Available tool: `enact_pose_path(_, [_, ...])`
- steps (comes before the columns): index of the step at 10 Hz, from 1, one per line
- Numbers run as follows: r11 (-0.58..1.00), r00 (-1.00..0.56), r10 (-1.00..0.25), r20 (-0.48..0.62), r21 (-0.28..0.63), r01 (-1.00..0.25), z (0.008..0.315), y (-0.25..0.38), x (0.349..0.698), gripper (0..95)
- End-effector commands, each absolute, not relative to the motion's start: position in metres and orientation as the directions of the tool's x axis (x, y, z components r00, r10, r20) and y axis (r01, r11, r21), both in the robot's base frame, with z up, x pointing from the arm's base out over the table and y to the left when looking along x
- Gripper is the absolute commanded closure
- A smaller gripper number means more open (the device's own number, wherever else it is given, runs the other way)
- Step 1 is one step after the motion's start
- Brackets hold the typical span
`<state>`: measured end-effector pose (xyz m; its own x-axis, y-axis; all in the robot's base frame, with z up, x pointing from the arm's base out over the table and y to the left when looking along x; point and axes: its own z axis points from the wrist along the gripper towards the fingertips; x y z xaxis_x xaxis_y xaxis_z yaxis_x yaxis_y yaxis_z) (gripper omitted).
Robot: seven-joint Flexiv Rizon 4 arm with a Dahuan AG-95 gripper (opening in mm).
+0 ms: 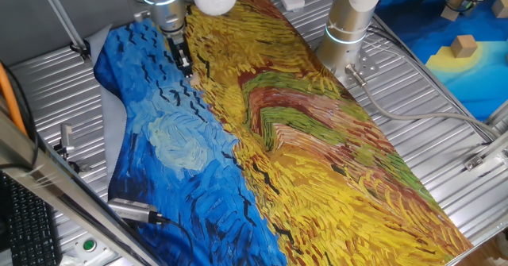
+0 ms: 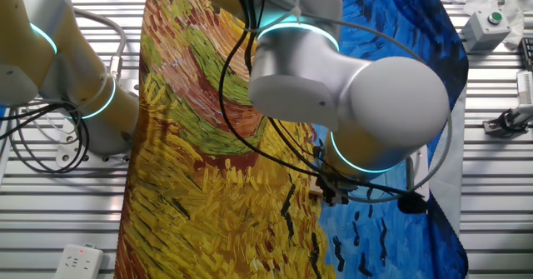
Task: Pick up the small block on the left and move it to the right
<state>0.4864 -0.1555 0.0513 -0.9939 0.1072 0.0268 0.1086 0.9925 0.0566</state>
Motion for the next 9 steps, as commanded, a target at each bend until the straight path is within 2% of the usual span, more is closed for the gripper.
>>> enact_pose_path(1, [0.983,-0.986,0.166,0.034,0.068,0.168,0.051,-0.156,0.488,57.0])
enact_pose_path(9, [0.984,-0.986,0.161,0.042,0.065,0.163,0.036,-0.152,0.484,57.0])
